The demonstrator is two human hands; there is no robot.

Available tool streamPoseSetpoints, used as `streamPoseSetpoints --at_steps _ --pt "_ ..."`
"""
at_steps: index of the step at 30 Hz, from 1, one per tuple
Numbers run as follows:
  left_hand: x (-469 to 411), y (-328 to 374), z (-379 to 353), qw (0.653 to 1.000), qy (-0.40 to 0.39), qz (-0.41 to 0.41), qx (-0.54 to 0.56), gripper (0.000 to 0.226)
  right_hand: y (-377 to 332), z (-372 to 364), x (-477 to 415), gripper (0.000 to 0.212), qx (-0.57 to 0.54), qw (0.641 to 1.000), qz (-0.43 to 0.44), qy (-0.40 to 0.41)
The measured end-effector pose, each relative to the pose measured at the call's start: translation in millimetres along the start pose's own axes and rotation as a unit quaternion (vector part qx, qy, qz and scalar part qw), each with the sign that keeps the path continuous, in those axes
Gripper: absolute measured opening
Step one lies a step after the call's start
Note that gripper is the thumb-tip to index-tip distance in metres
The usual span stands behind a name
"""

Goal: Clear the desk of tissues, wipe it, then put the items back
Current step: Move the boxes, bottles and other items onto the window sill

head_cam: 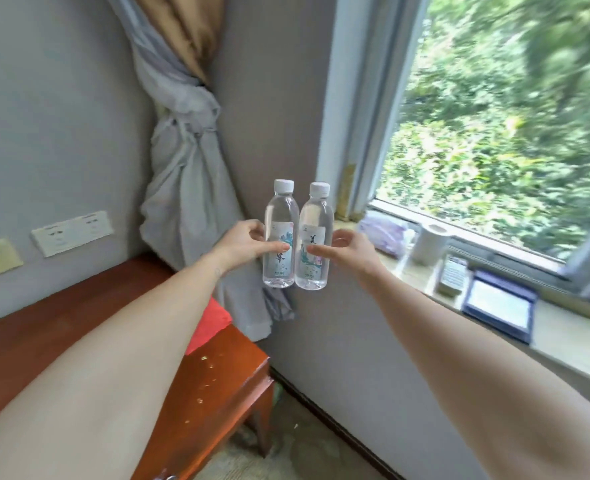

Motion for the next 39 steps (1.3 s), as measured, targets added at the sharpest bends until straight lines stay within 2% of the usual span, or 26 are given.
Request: streamPoseSetpoints --at_steps 2,5,7,11,17,21,24,28,35,39 --pt "-16 24 -34 0.999 -0.030 -0.020 -0.009 0.066 17 38 7 0.040 0.011 0.999 -0.012 0.044" --pt "-36 61 -88 0.995 -0.078 -0.053 -0.016 0.065 40 96 25 0.040 0.015 0.994 -0.042 0.104" --pt "-43 85 -127 0.990 -0.118 -0.076 -0.013 0.052 56 132 38 0.043 0.015 0.989 -0.063 0.132" --pt "-49 130 -200 0.978 -0.175 -0.113 -0.010 0.055 84 196 67 0.042 0.024 0.978 -0.098 0.182" --pt "-47 189 -298 0.959 -0.240 -0.148 -0.009 0.043 132 274 106 0.045 0.002 0.957 -0.139 0.256" --pt "-49 222 -358 0.948 -0.268 -0.170 -0.024 0.048 166 323 124 0.040 -0.002 0.945 -0.152 0.290" --pt "-56 239 -398 0.944 -0.283 -0.165 -0.019 0.054 186 355 130 0.036 -0.010 0.943 -0.159 0.292" --pt "-64 253 -441 0.940 -0.297 -0.164 -0.022 0.049 210 385 132 0.029 -0.019 0.947 -0.158 0.279" --pt "-81 254 -491 0.944 -0.298 -0.139 -0.033 0.049 260 409 116 0.044 -0.017 0.945 -0.184 0.269" --pt "-92 251 -509 0.947 -0.291 -0.129 -0.047 0.050 281 412 102 0.040 0.000 0.941 -0.201 0.271"
Point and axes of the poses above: each hand's wrist, its own x-axis away from the middle knuckle, its own z-axis out of the back of the hand, y = z × x, the point moved 1 cm from there along -x, towards the middle knuckle, and after that the axes turned 3 degrees about -x, right-handed, at the moved point
